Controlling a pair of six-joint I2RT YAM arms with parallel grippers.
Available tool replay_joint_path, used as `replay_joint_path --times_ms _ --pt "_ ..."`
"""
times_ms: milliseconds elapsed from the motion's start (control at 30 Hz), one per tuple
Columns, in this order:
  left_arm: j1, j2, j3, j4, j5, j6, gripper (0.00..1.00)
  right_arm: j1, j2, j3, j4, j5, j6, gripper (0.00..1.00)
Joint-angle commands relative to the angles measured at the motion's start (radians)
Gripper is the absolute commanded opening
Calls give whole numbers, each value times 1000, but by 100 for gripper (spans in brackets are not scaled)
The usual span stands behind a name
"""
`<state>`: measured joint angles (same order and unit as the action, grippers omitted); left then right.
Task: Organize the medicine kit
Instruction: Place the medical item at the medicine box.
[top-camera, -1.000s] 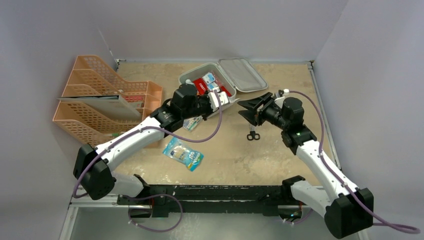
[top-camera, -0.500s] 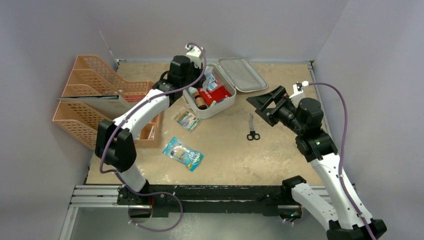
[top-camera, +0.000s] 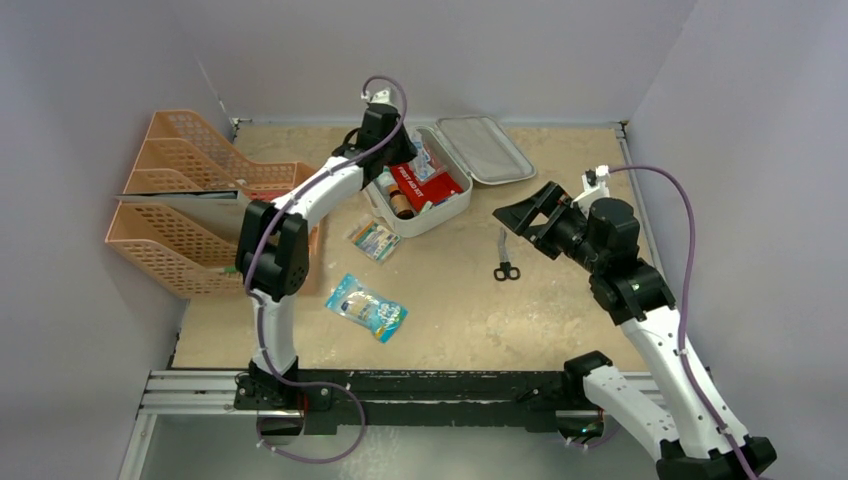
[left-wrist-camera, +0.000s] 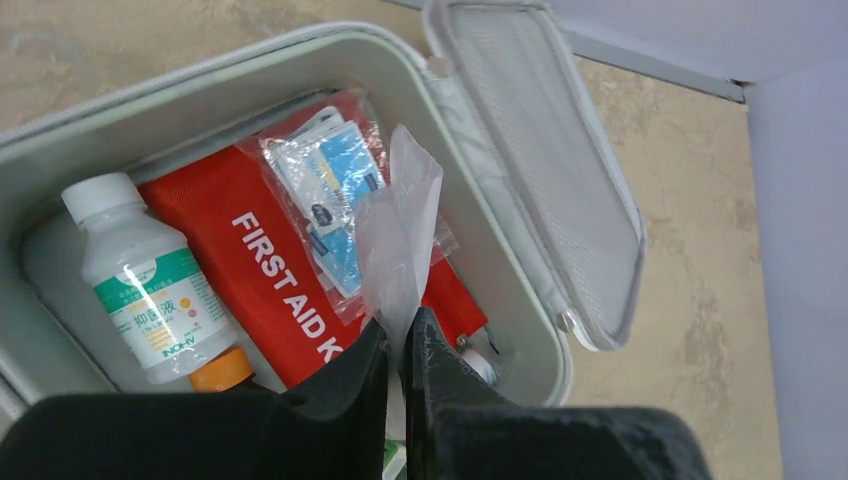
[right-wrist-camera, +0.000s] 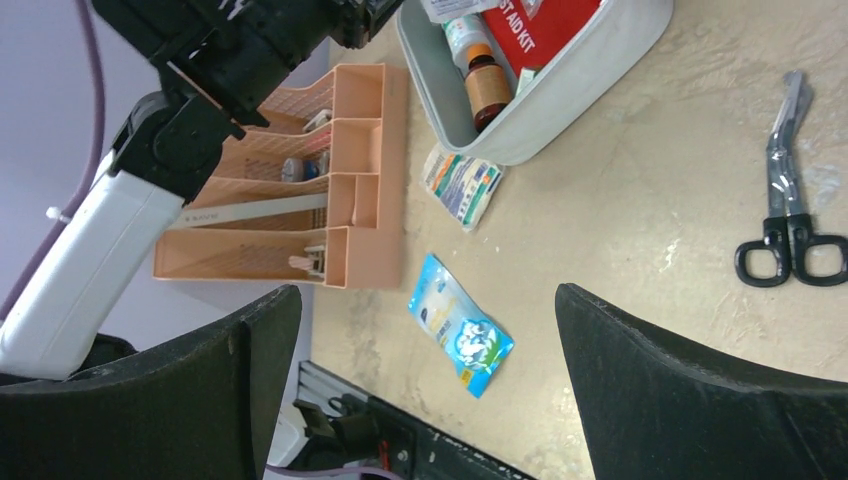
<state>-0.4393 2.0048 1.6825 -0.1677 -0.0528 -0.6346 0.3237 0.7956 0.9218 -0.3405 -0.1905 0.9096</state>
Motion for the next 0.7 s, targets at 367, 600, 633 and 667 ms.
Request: replay_joint_path --times_ms 367,600,633,667 --pt "89 134 66 70 48 -256 0 22 -8 49 -18 81 -87 99" --pt "105 162 59 86 105 -297 0 23 6 49 -12 94 -95 99" --pt "106 163 53 86 105 -301 0 23 7 49 -8 97 -96 99" --pt "106 163 51 89 108 -305 0 24 8 49 -5 103 -97 99"
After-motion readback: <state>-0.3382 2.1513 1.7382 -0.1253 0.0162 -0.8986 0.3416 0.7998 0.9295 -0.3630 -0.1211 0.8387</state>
